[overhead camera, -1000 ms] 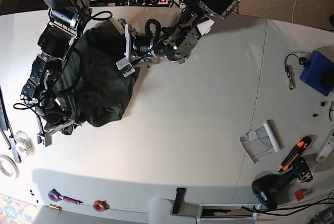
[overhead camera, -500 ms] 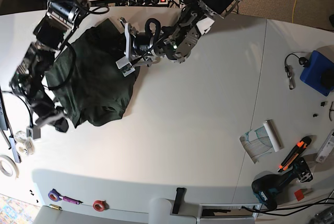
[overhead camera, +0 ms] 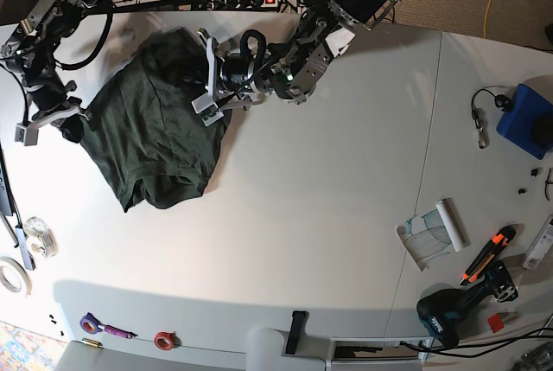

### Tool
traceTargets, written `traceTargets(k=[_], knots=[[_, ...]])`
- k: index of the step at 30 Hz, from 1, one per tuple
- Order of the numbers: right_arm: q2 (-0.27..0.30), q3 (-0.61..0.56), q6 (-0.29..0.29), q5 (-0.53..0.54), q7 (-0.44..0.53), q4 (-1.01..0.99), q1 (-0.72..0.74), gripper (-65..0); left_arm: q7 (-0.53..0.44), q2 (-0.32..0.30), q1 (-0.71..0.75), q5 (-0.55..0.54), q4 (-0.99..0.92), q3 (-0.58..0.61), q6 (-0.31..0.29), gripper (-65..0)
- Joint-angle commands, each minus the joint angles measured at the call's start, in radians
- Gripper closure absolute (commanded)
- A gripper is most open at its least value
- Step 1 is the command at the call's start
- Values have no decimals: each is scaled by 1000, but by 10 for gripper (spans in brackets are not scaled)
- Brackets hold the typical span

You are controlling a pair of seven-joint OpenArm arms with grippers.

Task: Layout the t-shirt on the table in an organized manner, then fold the t-shirt properly
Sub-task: 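Hold the bundle with the left gripper while the right gripper flattens it, then release the left gripper and press the bundle flat with the right gripper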

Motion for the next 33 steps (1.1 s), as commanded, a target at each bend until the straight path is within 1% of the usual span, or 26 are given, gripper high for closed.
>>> traceTargets(k=[1,5,7,11,15,17,18,20,22,23,24,25,26,27,28,29,30,31,33], knots=[[21,2,4,6,33,-6,18,0,68,-5,3,54,-3,5,18,0],[23,6,-4,-5,29,-64,21,0,70,-5,3,54,-3,5,18,0],[23,20,-40,-5,5,-64,20,0,76,-5,2,55,-3,4,18,0],[23,98,-71,-4,-6,-63,20,0,75,-16,2,57,-3,4,18,0],[23,194,-73,3,-63,-63,18,0,72,-39,2,57,-3,4,18,0],[23,223,-70,56,-76,-63,6,0,72,-45,0,57,-3,4,18,0],[23,228,-54,95,-79,-63,-3,0,71,-45,0,57,-3,4,18,0],[23,225,2,175,-108,-63,-18,0,71,-43,-6,54,-3,4,18,0],[23,224,57,260,-166,-63,-18,0,61,-44,-11,53,-3,4,18,0],[23,224,68,309,-186,-63,-18,0,54,-44,-14,52,-3,4,18,0],[23,224,68,355,-202,-63,-18,0,53,-44,-18,46,-2,4,2,0],[23,224,68,395,-214,-63,-18,0,59,-44,-26,32,-2,4,-38,0],[23,224,68,425,-223,-63,-18,0,77,-44,-33,4,-1,4,-78,-80],[23,224,68,443,-227,-63,-18,0,100,-43,-42,-32,3,4,-106,-190],[23,224,68,451,-227,-63,-18,0,124,-43,-49,-77,10,4,-112,-272],[23,224,68,452,-227,-63,-18,0,154,-44,-56,-120,21,4,-111,-300],[23,224,68,452,-227,-63,-18,0,186,-44,-63,-151,36,3,-112,-296],[23,224,68,452,-227,-63,-18,0,216,-44,-69,-171,55,3,-119,-284],[23,224,68,452,-227,-63,-18,0,263,-45,-77,-183,101,3,-164,-241]])
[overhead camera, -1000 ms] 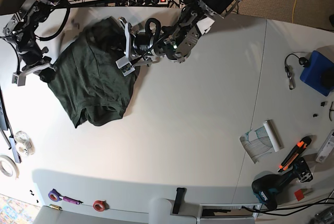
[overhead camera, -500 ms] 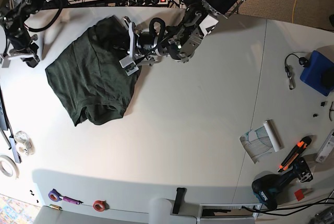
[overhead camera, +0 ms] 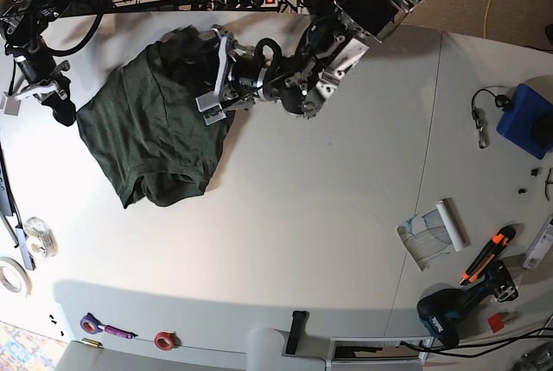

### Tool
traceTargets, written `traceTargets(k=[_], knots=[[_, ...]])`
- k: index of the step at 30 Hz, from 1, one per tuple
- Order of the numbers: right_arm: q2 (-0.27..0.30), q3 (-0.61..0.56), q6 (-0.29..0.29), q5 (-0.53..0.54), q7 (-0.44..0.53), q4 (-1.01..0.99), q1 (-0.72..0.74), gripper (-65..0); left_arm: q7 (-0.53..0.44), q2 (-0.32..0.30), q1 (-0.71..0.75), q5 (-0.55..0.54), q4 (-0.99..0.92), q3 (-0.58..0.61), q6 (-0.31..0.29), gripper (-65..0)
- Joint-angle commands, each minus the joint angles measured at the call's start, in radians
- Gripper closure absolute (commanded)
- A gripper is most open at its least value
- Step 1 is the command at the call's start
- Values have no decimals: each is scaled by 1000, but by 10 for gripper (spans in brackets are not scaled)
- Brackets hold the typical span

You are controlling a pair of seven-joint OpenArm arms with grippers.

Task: Layout the t-shirt on the table in an organized manner, then fold the t-shirt properly
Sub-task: 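Release the left gripper and press the bundle flat with the right gripper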

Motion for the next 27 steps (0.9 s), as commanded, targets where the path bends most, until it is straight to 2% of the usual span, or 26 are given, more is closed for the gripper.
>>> traceTargets(k=[1,3,6,8,10,12,15,19,22,24,27], knots=[[23,3,9,32,18,18,9,0,5,6,-13,-8,42,-4,-19,-213],[23,3,9,32,18,18,9,0,24,-3,-10,-8,109,-16,-27,-150],[23,3,9,43,6,18,9,0,64,-31,-10,-55,208,-40,-27,-104],[23,3,9,106,-35,18,9,0,76,-59,-10,-103,273,-60,-27,-63],[23,3,9,223,-118,19,13,0,81,-87,-7,-132,332,-86,-27,0],[23,-1,9,336,-197,25,19,0,81,-106,2,-129,373,-122,-27,0],[23,-43,9,406,-199,57,19,0,81,-119,13,-125,386,-188,-27,0],[22,-157,9,401,-199,114,19,0,78,-118,39,-111,386,-274,-27,0],[22,-277,9,342,-199,132,20,0,78,-118,60,-112,386,-321,-27,0],[19,-360,9,240,-184,132,19,0,79,-118,70,-111,386,-341,-27,0],[-2,-457,9,33,-60,132,19,0,80,-119,83,-111,386,-355,-29,0]])
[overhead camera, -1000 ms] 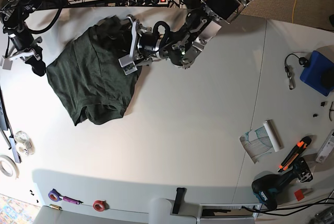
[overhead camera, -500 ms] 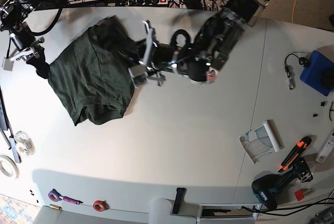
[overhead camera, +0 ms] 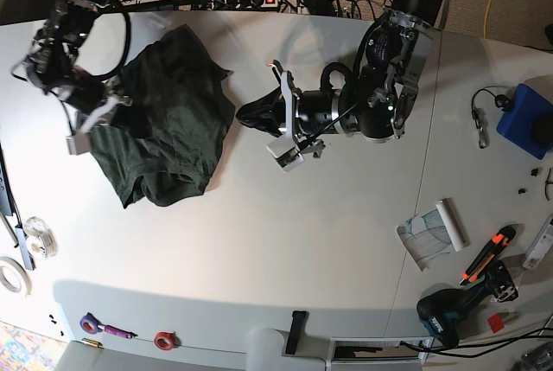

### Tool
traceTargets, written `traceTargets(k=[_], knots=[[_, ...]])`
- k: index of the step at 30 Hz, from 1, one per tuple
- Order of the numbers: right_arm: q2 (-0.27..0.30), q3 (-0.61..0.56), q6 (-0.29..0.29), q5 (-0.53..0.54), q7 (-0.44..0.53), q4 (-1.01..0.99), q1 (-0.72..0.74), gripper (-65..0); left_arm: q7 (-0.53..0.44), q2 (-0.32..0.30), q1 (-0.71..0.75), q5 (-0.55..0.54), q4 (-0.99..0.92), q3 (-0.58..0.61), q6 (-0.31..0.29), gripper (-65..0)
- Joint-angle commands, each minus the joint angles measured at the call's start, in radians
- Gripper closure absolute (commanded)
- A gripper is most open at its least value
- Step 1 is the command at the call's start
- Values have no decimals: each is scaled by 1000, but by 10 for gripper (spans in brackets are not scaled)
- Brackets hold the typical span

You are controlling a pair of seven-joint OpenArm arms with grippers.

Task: Layout the t-shirt on the table in an organized manner, then fold the t-shirt properly
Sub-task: 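Release the left gripper and press the bundle flat with the right gripper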

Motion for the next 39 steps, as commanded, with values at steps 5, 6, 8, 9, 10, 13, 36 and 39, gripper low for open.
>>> traceTargets(k=[5,6,8,9,10,13,36,39], knots=[[-37,-82,3,-266,145,18,14,0,-19,6,-4,-13,17,-1,-7,0],[-47,-84,-15,-346,176,18,14,0,-19,6,-4,-13,17,-1,-7,0],[-63,-77,-141,-507,245,18,14,0,-19,6,-4,-13,17,-1,-7,0],[-68,-74,-193,-573,266,18,14,0,-19,6,-4,-13,17,-1,-7,0],[-67,-72,-238,-624,280,18,14,0,-19,6,-4,-13,17,-1,-7,0],[-66,-65,-325,-719,285,18,14,0,-19,6,-4,-13,17,-1,-7,0],[-14,-20,-561,-1048,286,18,-37,0,-15,6,13,-13,17,-1,-7,0],[-2,9,-535,-1023,311,18,-81,0,-15,6,18,-14,17,-1,-7,0]])
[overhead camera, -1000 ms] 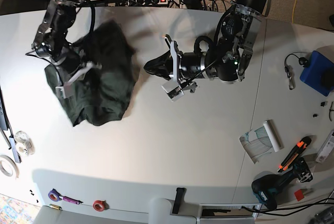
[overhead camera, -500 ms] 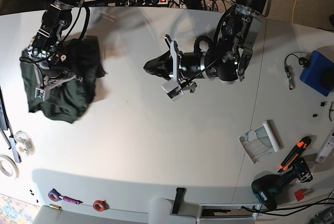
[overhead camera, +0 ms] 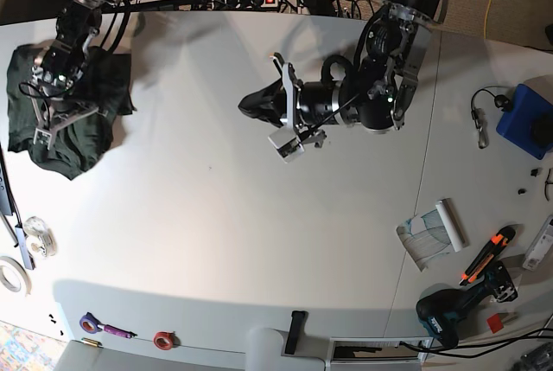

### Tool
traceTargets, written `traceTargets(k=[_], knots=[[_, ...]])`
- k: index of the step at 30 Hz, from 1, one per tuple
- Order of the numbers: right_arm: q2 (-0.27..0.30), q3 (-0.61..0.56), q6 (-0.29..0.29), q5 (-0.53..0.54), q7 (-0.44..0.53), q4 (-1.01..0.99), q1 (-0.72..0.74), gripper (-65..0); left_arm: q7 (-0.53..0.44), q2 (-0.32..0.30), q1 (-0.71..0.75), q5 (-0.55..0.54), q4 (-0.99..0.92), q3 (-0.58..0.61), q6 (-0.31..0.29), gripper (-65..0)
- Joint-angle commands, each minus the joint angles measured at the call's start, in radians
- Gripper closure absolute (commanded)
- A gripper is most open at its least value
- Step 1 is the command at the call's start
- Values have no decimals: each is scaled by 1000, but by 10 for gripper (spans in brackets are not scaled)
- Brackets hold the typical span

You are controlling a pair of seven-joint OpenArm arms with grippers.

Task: Layout the t-shirt on the table in an organized manner, then fold the t-shirt properly

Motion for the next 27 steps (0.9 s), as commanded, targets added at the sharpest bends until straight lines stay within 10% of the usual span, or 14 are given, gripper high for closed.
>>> traceTargets(k=[1,27], knots=[[2,17,18,-14,-90,-13,-32,0,-22,6,-16,-23,17,-2,-7,0],[96,73,88,249,-42,228,-49,0,-30,6,-16,-23,17,-2,-7,0]])
